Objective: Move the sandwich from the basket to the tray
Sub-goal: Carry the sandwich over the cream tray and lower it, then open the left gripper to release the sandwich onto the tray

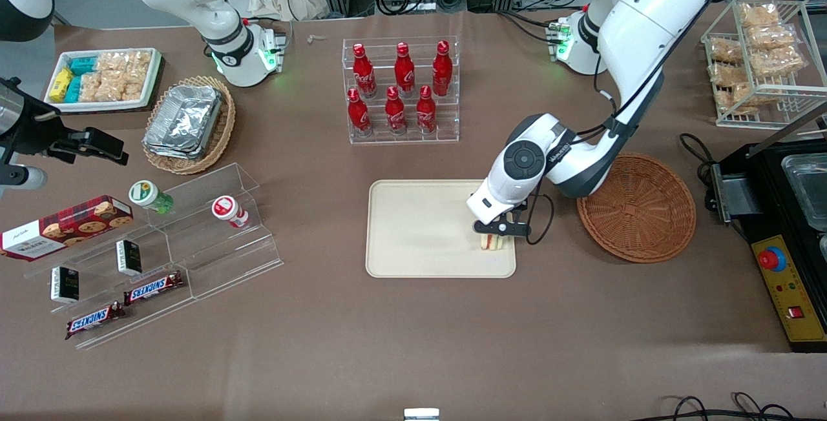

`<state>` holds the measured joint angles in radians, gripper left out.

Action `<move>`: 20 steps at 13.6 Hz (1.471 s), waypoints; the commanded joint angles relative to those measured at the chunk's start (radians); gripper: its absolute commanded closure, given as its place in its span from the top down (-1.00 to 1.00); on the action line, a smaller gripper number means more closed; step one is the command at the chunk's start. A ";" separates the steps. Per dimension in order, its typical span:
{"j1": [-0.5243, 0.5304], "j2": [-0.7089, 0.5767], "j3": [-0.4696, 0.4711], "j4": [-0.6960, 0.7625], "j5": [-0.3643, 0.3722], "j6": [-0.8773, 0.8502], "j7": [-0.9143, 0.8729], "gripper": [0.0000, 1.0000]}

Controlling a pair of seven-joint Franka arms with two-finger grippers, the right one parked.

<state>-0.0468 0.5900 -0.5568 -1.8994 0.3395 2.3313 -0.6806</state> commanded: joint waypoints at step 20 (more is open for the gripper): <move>0.013 -0.347 -0.006 0.023 -0.193 -0.128 -0.094 1.00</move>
<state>-0.0427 0.3521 -0.5668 -1.8488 0.2285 2.2345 -0.7675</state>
